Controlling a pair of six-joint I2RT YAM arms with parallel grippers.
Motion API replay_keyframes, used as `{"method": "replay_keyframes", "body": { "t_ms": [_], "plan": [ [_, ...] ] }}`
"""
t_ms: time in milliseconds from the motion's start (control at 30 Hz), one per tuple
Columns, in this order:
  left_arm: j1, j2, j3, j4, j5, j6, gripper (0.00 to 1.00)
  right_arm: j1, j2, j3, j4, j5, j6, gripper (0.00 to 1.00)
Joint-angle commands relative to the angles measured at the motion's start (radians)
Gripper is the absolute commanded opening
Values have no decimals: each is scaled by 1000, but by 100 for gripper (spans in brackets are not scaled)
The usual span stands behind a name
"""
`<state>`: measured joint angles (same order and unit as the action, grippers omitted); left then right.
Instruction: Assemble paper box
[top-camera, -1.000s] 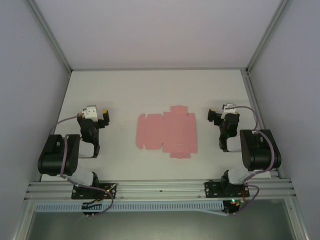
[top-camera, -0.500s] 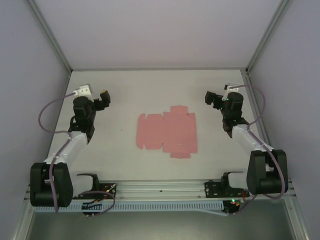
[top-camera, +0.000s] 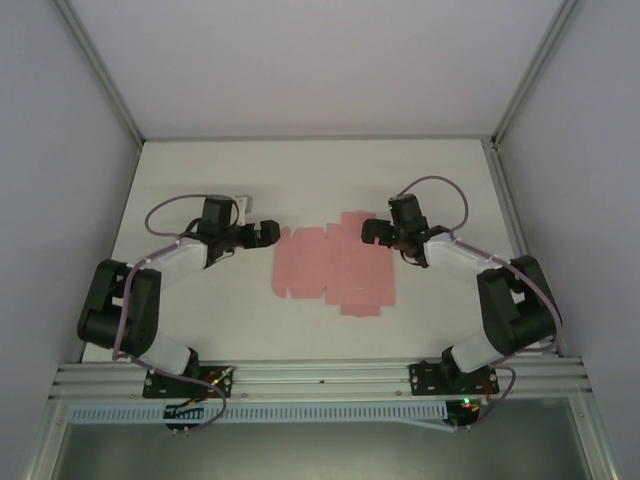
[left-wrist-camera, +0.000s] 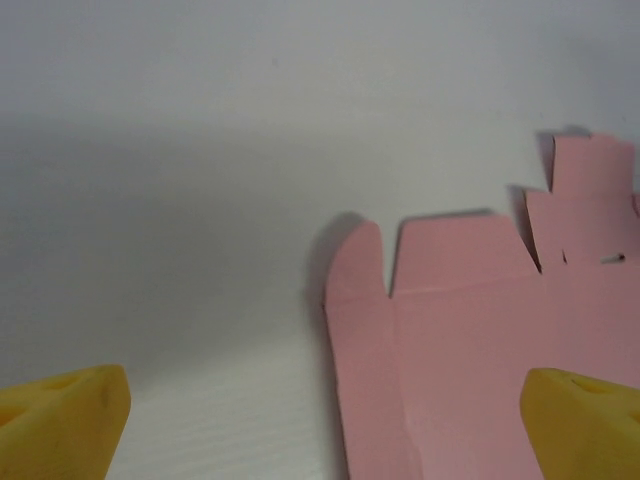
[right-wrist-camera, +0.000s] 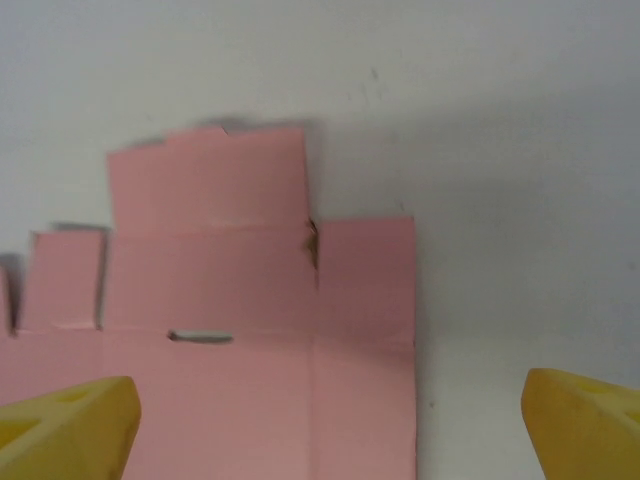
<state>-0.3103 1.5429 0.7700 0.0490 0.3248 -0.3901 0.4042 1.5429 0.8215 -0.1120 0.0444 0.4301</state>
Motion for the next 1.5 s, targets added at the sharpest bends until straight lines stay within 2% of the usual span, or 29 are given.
{"method": "replay_keyframes", "body": {
  "t_ms": [0,100,233,567,800,933,1167,1267,1400,1467],
  "plan": [
    [-7,55,33,-54,119,-20,100,4,56,44,-72,-27,51,95],
    [-19,94,40,-59,145,-13,100,4,89,48,-56,-101,48,88],
    [-44,142,58,-80,193,12,97,4,114,36,-72,-76,71,87],
    [-82,223,91,-72,299,15,86,4,133,-32,-43,-71,147,69],
    [-85,199,56,62,414,-35,78,4,153,-95,80,-153,206,67],
    [-85,216,56,65,413,-32,77,4,153,-102,88,-154,213,66],
    [-85,212,40,140,421,-66,64,4,136,-148,179,-206,222,62],
    [-87,231,52,151,420,-70,44,2,113,-157,203,-219,212,65],
    [-87,218,71,158,415,-47,0,-5,74,-137,180,-221,182,68],
    [-87,183,76,144,395,-22,0,-17,33,-139,194,-223,164,72]
  ]
}}
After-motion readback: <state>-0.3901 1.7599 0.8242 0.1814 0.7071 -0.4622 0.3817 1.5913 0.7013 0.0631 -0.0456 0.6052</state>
